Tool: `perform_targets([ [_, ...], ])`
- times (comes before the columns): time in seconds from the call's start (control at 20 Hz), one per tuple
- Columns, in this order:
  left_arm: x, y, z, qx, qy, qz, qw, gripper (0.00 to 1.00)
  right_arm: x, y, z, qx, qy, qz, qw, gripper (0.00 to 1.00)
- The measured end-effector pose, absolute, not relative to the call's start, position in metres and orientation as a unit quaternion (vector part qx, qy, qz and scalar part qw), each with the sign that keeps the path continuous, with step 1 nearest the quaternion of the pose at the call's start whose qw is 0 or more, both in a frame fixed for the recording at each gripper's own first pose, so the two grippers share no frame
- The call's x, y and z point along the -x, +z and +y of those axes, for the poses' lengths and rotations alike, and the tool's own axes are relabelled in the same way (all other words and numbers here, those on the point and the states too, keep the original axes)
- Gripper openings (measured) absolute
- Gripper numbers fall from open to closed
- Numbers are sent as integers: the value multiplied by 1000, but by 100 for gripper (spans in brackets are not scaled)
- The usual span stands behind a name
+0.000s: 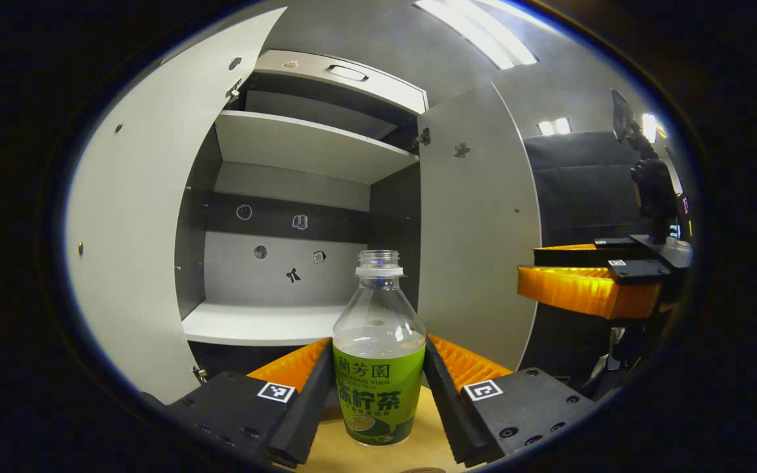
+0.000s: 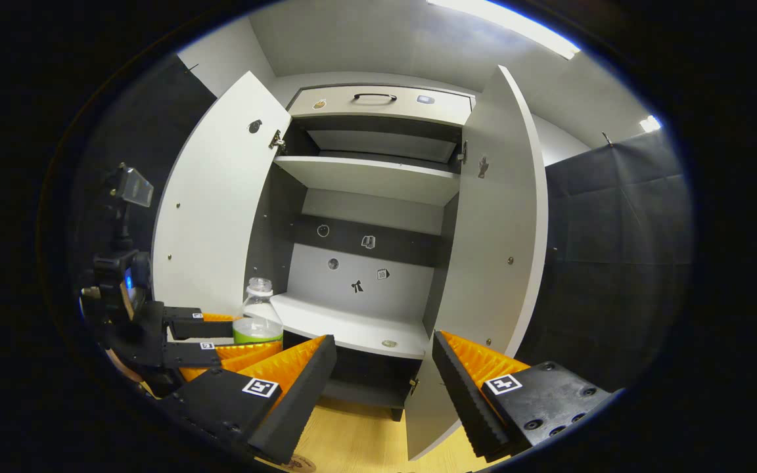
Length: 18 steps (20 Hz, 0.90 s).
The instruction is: Grasp the bottle in the cabinet with the left hand and place it on the coaster, then close the right door with the right hand and the left door with the left hand.
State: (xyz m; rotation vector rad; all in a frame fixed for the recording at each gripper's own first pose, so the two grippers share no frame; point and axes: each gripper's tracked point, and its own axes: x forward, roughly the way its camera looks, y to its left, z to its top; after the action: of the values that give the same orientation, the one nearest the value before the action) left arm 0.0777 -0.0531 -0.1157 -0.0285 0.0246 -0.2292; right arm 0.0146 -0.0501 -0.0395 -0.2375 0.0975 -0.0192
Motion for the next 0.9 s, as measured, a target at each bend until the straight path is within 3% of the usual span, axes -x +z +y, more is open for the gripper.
perform_targets([
  [0.35,-41,-196,-87,12,-119,39,992,78,-10,-63,-58,147,-18,68,987,98],
  [0.9,-33,-285,-90,63,-75,61,993,78,-7,-137,-58,102,45,121,986,98],
])
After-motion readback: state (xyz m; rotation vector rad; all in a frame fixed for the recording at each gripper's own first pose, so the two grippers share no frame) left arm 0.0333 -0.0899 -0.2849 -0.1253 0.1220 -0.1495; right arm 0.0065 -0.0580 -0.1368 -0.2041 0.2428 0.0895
